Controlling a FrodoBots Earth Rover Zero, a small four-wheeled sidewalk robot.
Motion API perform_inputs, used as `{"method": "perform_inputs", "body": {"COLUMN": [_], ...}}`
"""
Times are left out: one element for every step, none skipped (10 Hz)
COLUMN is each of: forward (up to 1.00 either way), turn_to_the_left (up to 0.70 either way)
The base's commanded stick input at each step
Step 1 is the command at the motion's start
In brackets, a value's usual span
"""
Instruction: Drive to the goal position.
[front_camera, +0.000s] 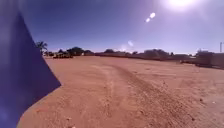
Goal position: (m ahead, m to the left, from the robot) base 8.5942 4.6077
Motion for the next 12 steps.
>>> {"method": "perform_inputs", "body": {"forward": [0.00,0.00,0.00,0.00,0.59,0.69,0.70,0.70,0.70,0.70,0.70,0.70], "turn_to_the_left": [0.00,0.00,0.00,0.00,0.00,0.00,0.00,0.00,0.00,0.00,0.00,0.00]}}
